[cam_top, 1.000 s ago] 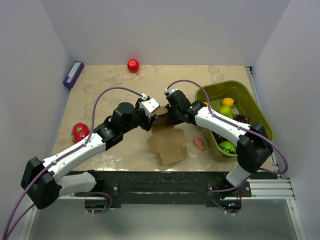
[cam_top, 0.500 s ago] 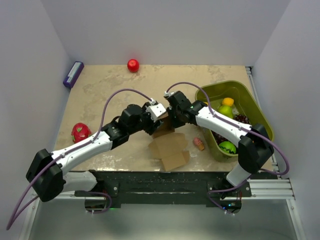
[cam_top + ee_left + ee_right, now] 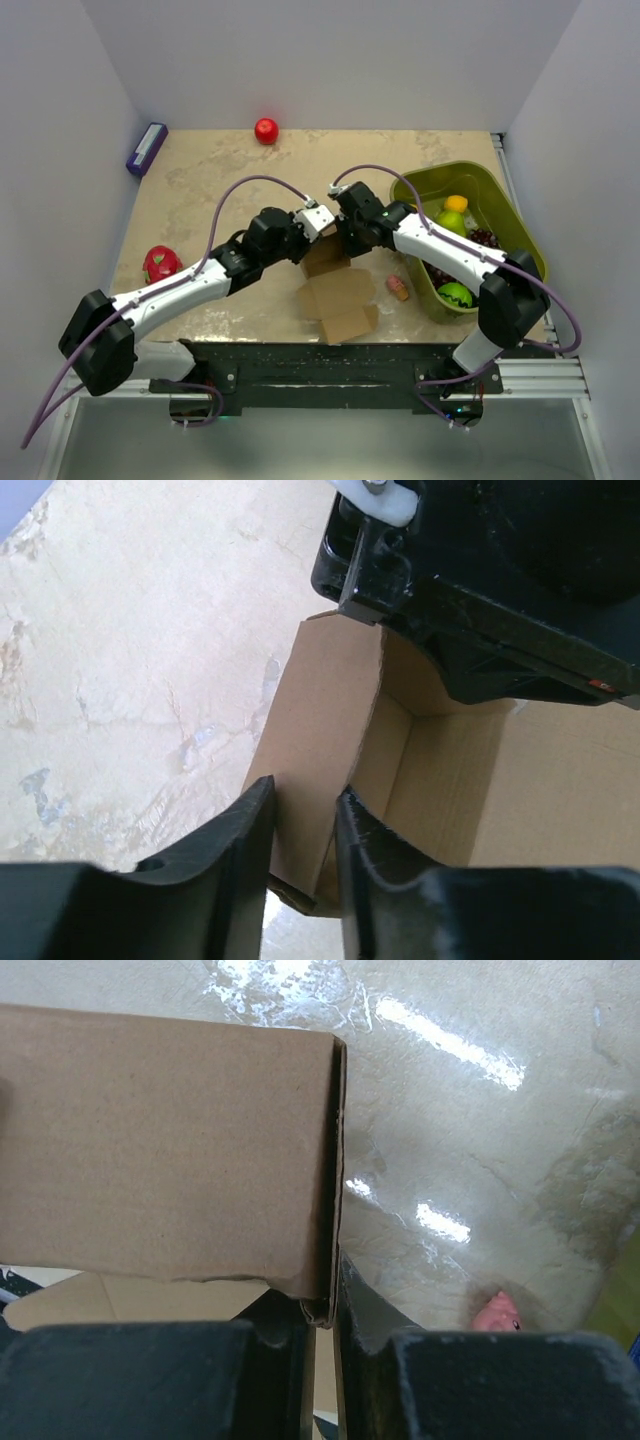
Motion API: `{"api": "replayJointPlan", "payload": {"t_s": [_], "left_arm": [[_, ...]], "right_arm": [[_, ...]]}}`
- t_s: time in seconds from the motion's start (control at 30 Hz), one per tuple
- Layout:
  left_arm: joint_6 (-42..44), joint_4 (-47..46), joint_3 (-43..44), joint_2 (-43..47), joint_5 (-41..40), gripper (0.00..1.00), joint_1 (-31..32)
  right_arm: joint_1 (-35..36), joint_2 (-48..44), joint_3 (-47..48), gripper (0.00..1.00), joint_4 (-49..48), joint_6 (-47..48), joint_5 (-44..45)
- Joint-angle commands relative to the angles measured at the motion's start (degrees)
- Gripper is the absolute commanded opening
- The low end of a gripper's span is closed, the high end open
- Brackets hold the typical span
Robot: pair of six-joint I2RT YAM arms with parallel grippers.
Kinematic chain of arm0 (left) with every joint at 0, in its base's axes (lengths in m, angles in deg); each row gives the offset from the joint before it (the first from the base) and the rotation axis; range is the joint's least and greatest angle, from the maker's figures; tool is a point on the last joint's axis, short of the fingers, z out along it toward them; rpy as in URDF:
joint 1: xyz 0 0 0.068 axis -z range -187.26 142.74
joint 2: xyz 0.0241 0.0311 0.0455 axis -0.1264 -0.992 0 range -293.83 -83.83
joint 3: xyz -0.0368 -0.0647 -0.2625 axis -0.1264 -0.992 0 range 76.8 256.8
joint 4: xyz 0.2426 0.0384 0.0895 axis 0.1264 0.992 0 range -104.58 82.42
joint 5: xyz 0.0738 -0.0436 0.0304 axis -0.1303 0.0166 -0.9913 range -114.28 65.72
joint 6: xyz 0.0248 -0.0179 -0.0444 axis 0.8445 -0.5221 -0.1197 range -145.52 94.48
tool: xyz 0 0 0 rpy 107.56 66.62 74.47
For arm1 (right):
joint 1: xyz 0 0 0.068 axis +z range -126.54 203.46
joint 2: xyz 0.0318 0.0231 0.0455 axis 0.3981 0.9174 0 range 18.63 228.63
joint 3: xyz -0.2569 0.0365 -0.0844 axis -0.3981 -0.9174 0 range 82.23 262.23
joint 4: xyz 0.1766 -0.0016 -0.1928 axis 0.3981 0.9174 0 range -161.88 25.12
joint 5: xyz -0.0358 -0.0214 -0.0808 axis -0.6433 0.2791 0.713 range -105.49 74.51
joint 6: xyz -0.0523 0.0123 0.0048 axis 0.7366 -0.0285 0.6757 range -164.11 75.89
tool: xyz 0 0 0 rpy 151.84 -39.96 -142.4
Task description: Fold the paper box
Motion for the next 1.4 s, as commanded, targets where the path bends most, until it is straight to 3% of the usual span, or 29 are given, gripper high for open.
{"api": "replayJointPlan", "payload": {"t_s": [0.0,0.2,0.4,0.83,0.97,1.07,1.37], "left_arm": [[-0.7,-0.9,2.2,-1.8,0.4,0.29,0.9],[-1.2,-0.9,2.5,-3.1,-1.2,0.12,1.1],[-2.0,1.4,2.9,-4.1,-2.9,0.01,1.1],[-7.0,4.5,3.6,-6.9,-9.4,0.0,-0.3],[-13.0,8.5,6.1,-8.9,-5.1,0.0,-10.1],[-16.4,8.1,6.5,-8.6,-2.6,0.0,-14.9],[-16.0,9.4,7.1,-8.6,-5.2,0.0,-16.5]], "right_arm": [[-0.2,-3.2,2.5,0.21,-2.0,0.6,-2.5],[-0.2,-5.6,2.3,0.7,-3.6,-1.2,0.0],[-0.3,-8.7,3.1,0.94,-4.4,-3.5,4.8],[-11.5,-17.9,2.4,0.97,-5.7,-7.9,6.4],[-14.3,-21.8,2.3,0.98,-6.4,-7.8,7.4],[-14.4,-24.1,1.9,0.98,-6.3,-8.2,5.4],[-14.1,-25.7,-5.7,0.88,-9.4,-13.6,-8.6]]}}
